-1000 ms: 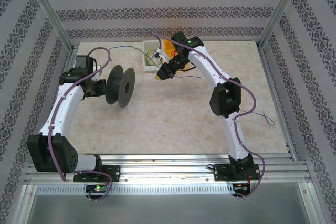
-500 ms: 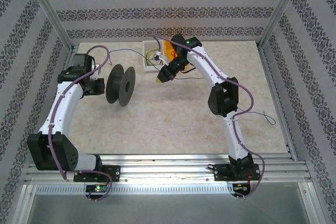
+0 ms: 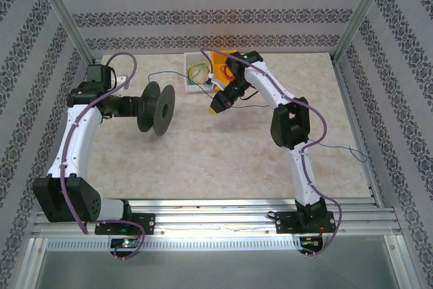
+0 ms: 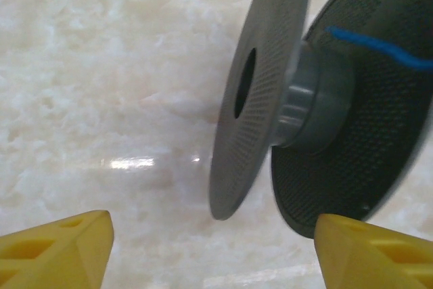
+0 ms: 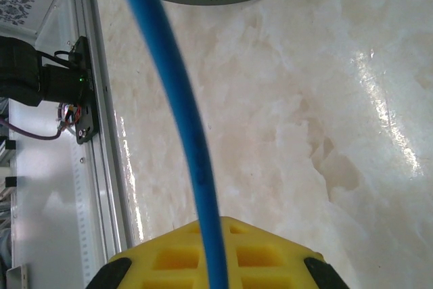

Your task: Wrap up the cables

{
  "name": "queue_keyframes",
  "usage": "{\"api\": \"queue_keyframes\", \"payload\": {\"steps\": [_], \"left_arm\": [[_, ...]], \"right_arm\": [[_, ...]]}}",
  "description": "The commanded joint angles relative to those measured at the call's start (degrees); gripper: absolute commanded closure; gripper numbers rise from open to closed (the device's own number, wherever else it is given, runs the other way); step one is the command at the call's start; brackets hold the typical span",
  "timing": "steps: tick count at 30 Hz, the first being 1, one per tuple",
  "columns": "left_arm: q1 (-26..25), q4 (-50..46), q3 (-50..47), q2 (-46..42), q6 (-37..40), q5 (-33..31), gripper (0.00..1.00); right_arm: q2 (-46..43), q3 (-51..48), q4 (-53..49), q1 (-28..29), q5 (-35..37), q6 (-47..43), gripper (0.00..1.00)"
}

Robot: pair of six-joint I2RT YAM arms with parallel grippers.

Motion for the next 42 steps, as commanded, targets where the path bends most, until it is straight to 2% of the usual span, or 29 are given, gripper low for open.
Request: {"api": "queue_keyframes", "payload": {"steps": [1, 6, 15, 35, 42], "left_arm": [[0.4, 2.6, 1.5, -0.2, 2.1, 4.6, 0.19], [0.4, 3.3, 2.1, 0.8, 3.9, 5.7, 0.19], [0.3, 6.0, 2.3, 3.9, 5.4, 5.8, 0.18], [-2.7, 11.5, 4.2, 10.3, 4.8, 6.3, 0.19], [-5.0, 15.8, 2.5, 11.5, 1.7, 2.6, 0.19]], "right_arm": [[-0.9, 0.6, -1.7, -0.5, -1.0, -0.9, 1.0], [2.1, 4.0, -4.0, 0.0, -1.1, -0.8, 1.0], [7.5, 8.7, -4.8, 0.5, 3.9, 3.3, 1.0], [13.5, 15.1, -5.2, 3.1, 4.7, 6.2, 1.0], [13.7, 15.7, -4.6, 3.1, 5.0, 7.0, 1.0]]}}
